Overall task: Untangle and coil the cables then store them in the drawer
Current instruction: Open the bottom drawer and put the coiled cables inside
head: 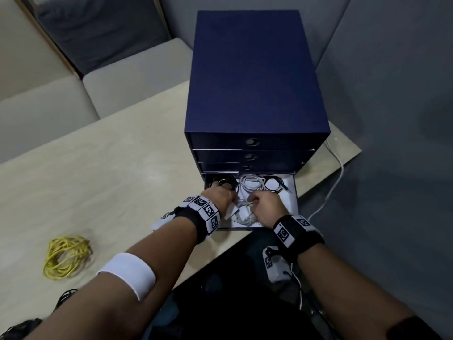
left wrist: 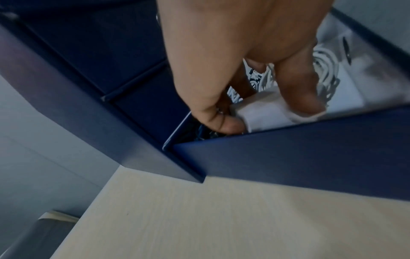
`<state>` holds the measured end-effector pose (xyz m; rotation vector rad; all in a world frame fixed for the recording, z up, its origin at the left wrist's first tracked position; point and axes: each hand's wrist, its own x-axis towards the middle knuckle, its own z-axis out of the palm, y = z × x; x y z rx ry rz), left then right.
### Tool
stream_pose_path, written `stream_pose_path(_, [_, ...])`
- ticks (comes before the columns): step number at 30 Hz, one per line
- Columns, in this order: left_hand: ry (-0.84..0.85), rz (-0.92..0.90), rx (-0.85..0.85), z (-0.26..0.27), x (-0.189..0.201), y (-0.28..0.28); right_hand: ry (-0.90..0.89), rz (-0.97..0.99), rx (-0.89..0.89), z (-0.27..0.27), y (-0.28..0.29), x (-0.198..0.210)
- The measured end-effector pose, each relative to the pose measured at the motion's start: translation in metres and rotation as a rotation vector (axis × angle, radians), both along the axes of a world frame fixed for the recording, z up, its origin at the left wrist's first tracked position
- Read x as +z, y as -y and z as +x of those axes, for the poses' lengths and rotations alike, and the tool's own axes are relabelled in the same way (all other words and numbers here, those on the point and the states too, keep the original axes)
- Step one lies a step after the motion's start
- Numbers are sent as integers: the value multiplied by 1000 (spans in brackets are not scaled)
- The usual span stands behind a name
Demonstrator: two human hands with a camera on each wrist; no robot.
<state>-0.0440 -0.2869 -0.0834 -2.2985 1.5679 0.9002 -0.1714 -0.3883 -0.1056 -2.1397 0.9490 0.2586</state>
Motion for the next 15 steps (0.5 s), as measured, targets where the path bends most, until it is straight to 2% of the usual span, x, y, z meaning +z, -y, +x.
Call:
stream_pose_path(8, [-147,-104,128,6,4,2,-145,-70,197,8,6,1])
stream_pose_path(15, [-121,-82,231,2,3,-1,-178,-97,297,16,-4,3])
